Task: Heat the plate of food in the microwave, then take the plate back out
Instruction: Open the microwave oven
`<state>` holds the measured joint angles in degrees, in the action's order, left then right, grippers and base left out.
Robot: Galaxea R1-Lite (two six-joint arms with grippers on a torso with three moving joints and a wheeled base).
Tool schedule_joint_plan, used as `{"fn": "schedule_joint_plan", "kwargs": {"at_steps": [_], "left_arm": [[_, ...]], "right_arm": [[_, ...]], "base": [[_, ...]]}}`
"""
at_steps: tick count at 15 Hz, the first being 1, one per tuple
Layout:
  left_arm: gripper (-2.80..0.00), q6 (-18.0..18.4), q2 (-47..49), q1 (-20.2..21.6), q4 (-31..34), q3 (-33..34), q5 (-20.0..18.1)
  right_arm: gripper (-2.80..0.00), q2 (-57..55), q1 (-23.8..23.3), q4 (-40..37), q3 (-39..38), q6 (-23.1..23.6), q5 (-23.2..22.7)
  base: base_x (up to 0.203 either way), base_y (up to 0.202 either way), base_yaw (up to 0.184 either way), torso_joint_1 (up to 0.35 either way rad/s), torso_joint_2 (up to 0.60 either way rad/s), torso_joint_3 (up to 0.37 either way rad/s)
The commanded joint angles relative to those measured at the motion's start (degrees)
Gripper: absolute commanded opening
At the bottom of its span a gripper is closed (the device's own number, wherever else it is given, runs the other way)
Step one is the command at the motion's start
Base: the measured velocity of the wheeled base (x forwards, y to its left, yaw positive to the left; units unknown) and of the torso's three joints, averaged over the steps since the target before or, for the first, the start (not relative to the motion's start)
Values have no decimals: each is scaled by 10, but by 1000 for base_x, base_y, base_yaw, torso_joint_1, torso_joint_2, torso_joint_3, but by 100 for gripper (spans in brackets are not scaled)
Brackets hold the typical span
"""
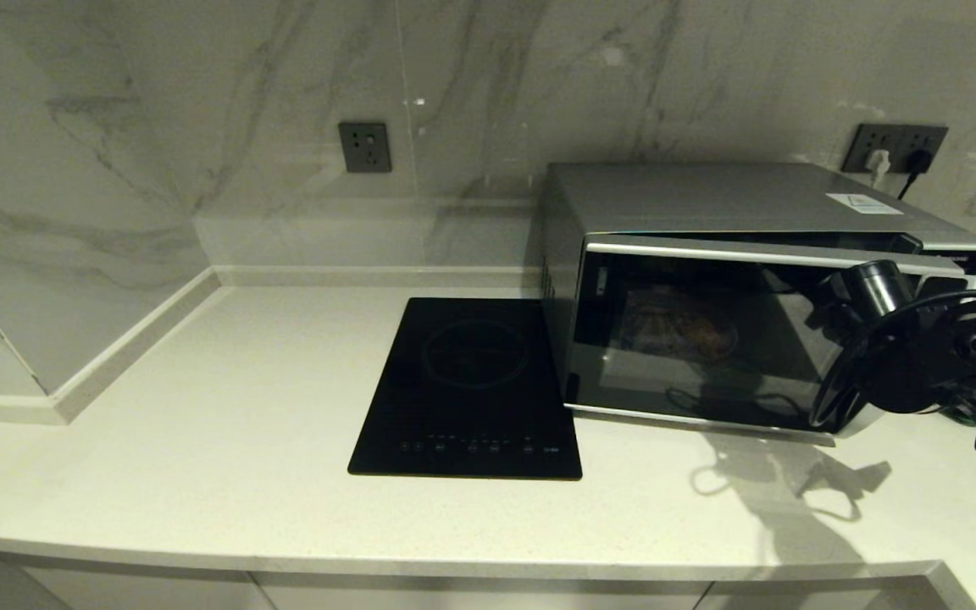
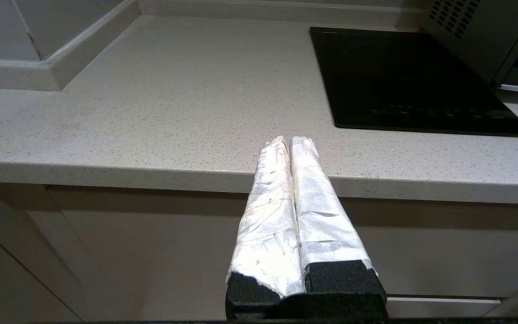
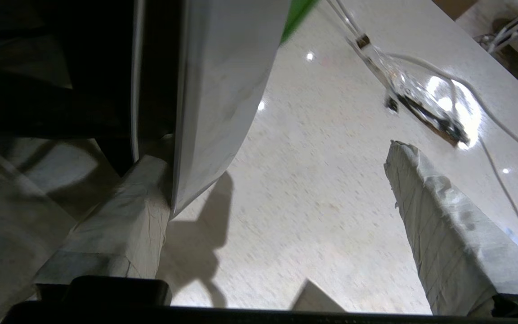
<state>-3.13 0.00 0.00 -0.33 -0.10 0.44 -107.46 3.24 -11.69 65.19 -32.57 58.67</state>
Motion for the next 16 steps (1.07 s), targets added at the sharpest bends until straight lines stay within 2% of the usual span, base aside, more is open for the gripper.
{"fn": "schedule_joint_plan", "kwargs": {"at_steps": [1, 6, 7, 9, 12, 16], "left_arm": [[-280, 0, 0, 0, -1, 0, 0], [-280, 0, 0, 0, -1, 0, 0], [-280, 0, 0, 0, 0, 0, 0], [-280, 0, 0, 0, -1, 0, 0], [-280, 0, 0, 0, 0, 0, 0], [-280, 0, 0, 0, -1, 0, 0]], "right_arm": [[0, 23, 31, -13, -12, -10, -4], [0, 123, 178, -61, -37, -12, -50], [-280, 155, 206, -81, -55, -12, -61], [-280, 224, 238, -115, -105, -13, -82], [-280, 328, 251, -147, -126, 5, -115], [-280, 358, 245, -219, -13, 21, -169]], "base": [[0, 0, 0, 0, 0, 0], [0, 0, 0, 0, 0, 0], [0, 0, 0, 0, 0, 0], [0, 0, 0, 0, 0, 0], [0, 0, 0, 0, 0, 0], [0, 0, 0, 0, 0, 0]]}}
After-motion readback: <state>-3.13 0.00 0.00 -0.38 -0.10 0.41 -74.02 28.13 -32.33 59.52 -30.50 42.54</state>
